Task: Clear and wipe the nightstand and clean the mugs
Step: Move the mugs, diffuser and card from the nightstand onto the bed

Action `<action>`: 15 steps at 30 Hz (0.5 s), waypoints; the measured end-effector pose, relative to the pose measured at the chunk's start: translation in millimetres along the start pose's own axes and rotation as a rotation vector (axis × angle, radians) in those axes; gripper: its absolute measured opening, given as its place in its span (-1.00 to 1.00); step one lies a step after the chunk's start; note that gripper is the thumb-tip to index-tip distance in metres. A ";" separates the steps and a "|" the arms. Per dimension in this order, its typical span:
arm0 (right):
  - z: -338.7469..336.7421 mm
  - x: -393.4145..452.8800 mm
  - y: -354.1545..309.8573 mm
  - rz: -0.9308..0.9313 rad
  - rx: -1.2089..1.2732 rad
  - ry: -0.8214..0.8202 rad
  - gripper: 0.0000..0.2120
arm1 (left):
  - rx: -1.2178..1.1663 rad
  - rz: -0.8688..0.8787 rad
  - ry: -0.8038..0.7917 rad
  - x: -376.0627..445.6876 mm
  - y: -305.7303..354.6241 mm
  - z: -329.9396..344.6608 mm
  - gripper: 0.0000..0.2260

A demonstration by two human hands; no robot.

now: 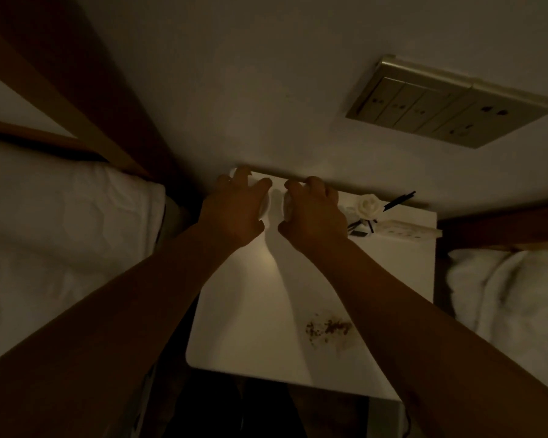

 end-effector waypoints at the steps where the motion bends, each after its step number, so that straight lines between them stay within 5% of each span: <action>1: -0.5 -3.5 -3.6 -0.019 -0.012 0.004 -0.30 | -0.013 -0.022 -0.012 -5.9 -2.9 0.2 -0.35; 15: 23.5 -97.4 -182.4 -0.463 -0.257 -0.101 -0.41 | -0.275 -0.422 0.177 -192.4 -120.9 7.4 -0.36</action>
Point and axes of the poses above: each hand's wrist, its own x-axis towards the middle knuckle, its own z-axis out of the palm, y = z × x, the point moved 2 cm from there along x, towards the middle knuckle, and after that the axes turned 14 degrees about -y, right-handed, at the moved point
